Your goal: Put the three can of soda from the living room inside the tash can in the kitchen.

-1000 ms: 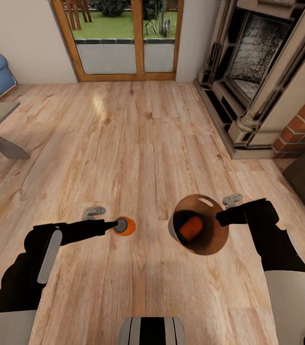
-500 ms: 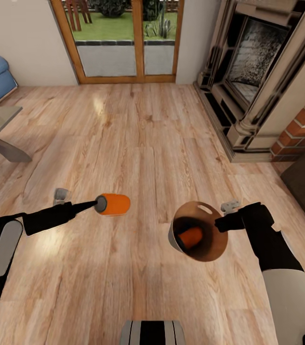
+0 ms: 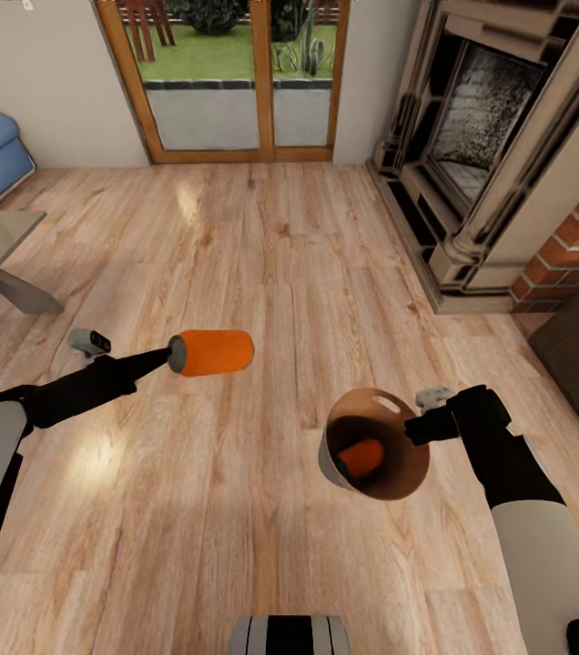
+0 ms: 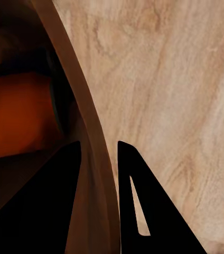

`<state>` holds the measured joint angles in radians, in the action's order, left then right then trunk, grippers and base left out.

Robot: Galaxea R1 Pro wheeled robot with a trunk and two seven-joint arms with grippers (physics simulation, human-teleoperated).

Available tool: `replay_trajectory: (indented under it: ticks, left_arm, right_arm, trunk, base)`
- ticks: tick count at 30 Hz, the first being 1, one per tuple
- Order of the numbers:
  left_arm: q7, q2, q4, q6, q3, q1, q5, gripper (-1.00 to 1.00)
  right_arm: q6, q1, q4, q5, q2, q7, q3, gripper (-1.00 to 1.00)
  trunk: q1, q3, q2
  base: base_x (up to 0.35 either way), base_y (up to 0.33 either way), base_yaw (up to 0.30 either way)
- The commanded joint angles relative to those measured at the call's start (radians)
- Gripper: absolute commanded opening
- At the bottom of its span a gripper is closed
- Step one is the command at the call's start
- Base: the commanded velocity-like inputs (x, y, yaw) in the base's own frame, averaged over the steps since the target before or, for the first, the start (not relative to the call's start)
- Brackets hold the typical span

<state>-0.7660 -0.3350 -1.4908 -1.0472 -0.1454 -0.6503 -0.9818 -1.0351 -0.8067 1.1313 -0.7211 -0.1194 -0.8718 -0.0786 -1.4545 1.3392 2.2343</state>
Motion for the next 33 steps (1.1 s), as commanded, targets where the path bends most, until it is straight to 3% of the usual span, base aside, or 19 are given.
replay_trajectory:
  ticks: [1,4,10,12,15,19,24,28,33]
  left_arm:
    - [-0.003,0.002,0.006,0.0,0.018,-0.009,0.001,-1.0]
    - [-0.005,0.01,0.016,0.0,0.082,-0.019,-0.001,-1.0]
    - [-0.004,0.025,0.025,0.0,0.151,-0.047,0.0,-1.0]
    - [-0.003,0.034,0.042,0.0,0.196,-0.054,0.002,-1.0]
    - [-0.003,0.048,0.054,0.0,0.222,-0.058,0.005,-1.0]
    - [0.009,0.059,0.057,0.0,0.232,-0.059,0.012,-1.0]
    - [0.056,0.076,0.06,0.0,0.261,-0.06,0.015,-1.0]
    - [0.132,0.083,0.062,0.0,0.332,-0.06,0.014,-1.0]
    - [0.184,0.131,0.112,0.0,0.38,-0.06,0.016,-1.0]
  right_arm:
    - [-0.012,-0.007,-0.012,0.025,0.007,-0.006,0.0,-1.0]
    - [-0.012,-0.023,-0.028,0.025,0.023,-0.004,0.005,-1.0]
    - [-0.012,-0.053,-0.043,0.025,0.042,-0.005,0.027,-1.0]
    - [-0.012,-0.07,-0.063,0.024,0.059,-0.004,0.043,-1.0]
    - [-0.012,-0.08,-0.085,0.023,0.072,-0.002,0.054,-1.0]
    - [-0.012,-0.085,-0.131,0.021,0.082,0.002,0.065,-1.0]
    - [-0.012,-0.089,-0.182,0.023,0.107,0.086,0.079,-1.0]
    - [-0.012,-0.089,-0.19,0.023,0.118,0.106,0.081,-1.0]
    - [-0.012,-0.089,-0.191,0.022,0.125,0.111,0.083,-1.0]
  trunk:
    - [0.004,-0.003,-0.007]
    - [0.015,-0.013,-0.028]
    - [0.038,-0.031,-0.07]
    - [0.046,-0.038,-0.084]
    - [0.058,-0.047,-0.105]
    - [0.073,-0.06,-0.133]
    - [0.092,-0.075,-0.168]
    - [0.107,-0.088,-0.196]
    - [0.107,-0.088,-0.196]
  base:
    - [0.0,0.0,0.0]
    - [0.0,0.0,0.0]
    - [0.0,0.0,0.0]
    - [0.0,0.0,0.0]
    - [0.0,0.0,0.0]
    - [0.0,0.0,0.0]
    - [0.0,0.0,0.0]
    - [0.0,0.0,0.0]
    - [0.0,0.0,0.0]
